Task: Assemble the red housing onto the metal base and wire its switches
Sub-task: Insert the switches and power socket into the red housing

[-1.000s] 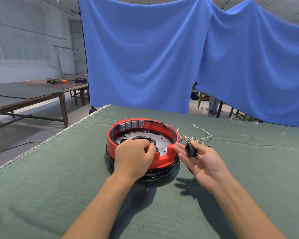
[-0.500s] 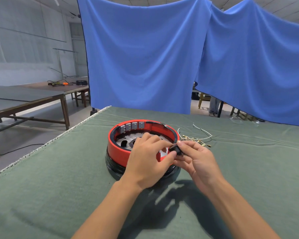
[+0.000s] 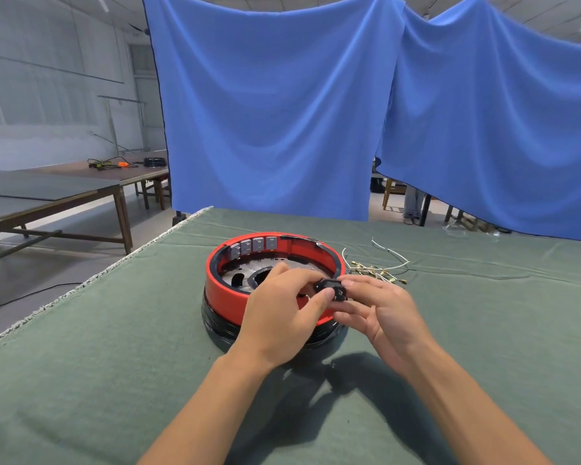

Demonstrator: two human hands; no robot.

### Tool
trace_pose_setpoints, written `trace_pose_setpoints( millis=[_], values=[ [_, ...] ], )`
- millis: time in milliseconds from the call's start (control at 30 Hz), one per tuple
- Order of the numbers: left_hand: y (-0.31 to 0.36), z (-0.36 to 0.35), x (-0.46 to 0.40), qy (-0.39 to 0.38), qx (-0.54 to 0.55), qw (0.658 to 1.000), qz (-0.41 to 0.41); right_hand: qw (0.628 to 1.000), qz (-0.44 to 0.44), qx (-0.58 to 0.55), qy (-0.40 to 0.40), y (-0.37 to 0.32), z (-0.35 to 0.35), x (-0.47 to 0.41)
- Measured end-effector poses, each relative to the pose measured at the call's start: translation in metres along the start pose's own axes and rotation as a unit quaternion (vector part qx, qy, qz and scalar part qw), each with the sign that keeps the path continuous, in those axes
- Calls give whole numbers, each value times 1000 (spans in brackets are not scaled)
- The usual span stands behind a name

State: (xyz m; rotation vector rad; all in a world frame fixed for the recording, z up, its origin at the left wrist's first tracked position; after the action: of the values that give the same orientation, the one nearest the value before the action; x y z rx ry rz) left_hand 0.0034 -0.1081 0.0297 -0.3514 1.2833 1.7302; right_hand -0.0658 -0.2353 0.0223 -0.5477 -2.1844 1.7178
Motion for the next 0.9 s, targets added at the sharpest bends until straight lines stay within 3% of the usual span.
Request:
trace_pose_setpoints(
  millis=[167, 367, 533, 667, 900],
  values=[
    [-5, 3, -1, 32, 16, 999, 20, 999, 11, -33, 6, 1, 1, -2],
    [-7, 7, -2, 55, -11, 998, 36, 994, 86, -14, 65, 0, 1, -3],
    [3, -6, 2, 40, -38, 997, 45, 979, 162, 104, 65, 0, -7, 3],
    [-1, -4, 2, 40, 5, 996, 82, 952, 217, 205, 67, -4, -11, 8],
    [5, -2, 2, 29, 51, 991, 116, 939, 258, 220, 50, -12, -13, 14]
  ],
)
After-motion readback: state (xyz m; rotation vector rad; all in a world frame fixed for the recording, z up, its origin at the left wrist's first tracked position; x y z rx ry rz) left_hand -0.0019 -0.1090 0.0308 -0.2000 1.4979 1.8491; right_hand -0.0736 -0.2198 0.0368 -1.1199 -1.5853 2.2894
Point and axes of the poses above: each hand's wrist, its own x-axis away from the middle knuckle, its own z-axis out of the back of the hand, y = z × x, the point moved 3 cm from there along -x, towards the middle knuckle, and after that the axes turned 9 degrees about x, right-handed, at the moved point
